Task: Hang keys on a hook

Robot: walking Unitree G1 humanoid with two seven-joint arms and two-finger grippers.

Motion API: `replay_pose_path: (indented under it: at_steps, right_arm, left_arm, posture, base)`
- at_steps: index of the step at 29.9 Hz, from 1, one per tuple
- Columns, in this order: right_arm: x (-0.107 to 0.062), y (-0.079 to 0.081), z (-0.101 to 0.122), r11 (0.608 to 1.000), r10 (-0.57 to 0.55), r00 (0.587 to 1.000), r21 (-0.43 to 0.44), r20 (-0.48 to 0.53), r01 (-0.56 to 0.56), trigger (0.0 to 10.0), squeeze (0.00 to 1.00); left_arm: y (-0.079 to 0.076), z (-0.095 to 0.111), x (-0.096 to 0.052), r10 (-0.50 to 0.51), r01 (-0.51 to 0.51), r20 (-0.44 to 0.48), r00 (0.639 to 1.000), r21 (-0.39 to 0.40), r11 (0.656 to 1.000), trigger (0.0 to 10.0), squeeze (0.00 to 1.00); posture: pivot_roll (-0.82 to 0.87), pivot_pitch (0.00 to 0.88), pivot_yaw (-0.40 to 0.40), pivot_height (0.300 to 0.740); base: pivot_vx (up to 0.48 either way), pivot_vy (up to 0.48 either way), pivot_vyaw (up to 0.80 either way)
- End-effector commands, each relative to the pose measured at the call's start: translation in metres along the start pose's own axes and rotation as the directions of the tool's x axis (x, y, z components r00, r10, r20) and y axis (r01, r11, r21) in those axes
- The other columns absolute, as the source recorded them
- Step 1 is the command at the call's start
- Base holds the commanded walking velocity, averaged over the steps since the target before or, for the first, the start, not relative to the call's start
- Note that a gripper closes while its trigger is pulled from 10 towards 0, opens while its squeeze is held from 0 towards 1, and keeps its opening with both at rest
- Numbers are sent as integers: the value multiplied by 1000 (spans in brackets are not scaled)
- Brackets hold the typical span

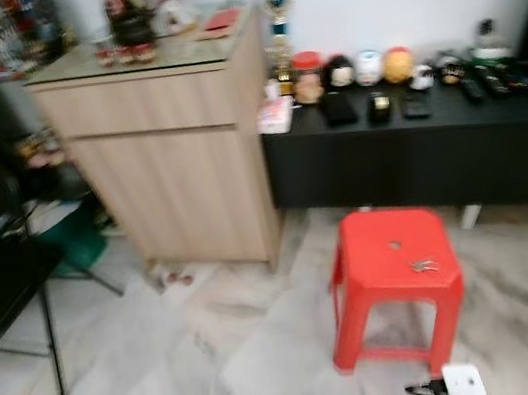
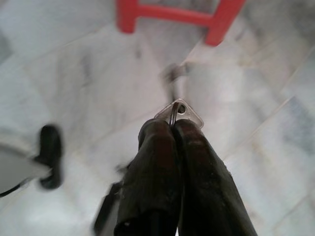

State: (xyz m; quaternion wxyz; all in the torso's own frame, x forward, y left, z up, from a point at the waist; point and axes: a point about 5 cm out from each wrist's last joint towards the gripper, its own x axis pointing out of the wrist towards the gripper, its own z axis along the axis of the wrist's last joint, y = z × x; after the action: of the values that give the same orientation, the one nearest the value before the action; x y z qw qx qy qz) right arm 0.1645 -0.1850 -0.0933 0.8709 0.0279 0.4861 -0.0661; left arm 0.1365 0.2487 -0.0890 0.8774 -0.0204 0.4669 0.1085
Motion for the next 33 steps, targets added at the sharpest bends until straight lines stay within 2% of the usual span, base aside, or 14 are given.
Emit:
replay_pose_path:
  at_steps: [1,3,7,9,12,21,27,33]
  right_arm:
    - [0,-9,4,1000,-25,1000,0,10,25,10000,0]
    - [0,-10,5,1000,-25,1000,3,13,25,10000,0]
    - [0,-10,5,1000,-25,1000,4,15,25,10000,0]
    - [0,-12,6,1000,-27,999,6,18,27,10000,0]
    - [0,-14,8,1000,-30,999,9,20,30,10000,0]
    - [0,-18,10,999,-39,999,11,28,39,10000,0]
    - [1,-19,13,999,-43,998,18,35,42,10000,0]
    - [1,-17,15,998,-49,998,35,43,47,10000,0]
  left_arm:
    - [2,2,0,-2,2,10,1000,13,1000,10000,0]
    - [11,2,-1,6,-6,9,1000,18,1000,10000,0]
    - [15,3,-2,-5,4,14,1000,35,999,10000,0]
    - [17,1,-3,-11,11,8,1000,78,997,10000,0]
    - [18,-4,-5,-6,6,-1,1000,60,998,10000,0]
    - [13,-12,-6,-12,12,-7,1000,48,999,10000,0]
    - [2,-8,-3,-27,27,8,1000,48,998,10000,0]
    - [-2,-6,-2,-32,31,15,999,50,998,10000,0]
  posture:
    - [135,0,-8,740]
    - [138,0,-10,740]
    - [141,0,-12,740]
    - [144,0,-14,740]
    - [145,0,-16,740]
    - [150,0,-21,740]
    - [146,0,-19,740]
    - [145,0,-14,740]
  base:
    - [0,0,0]
    - [0,0,0]
    - [0,0,0]
    - [0,-343,0]
    - [0,-480,0]
    - [0,-480,0]
    - [0,-480,0]
    - [0,-480,0]
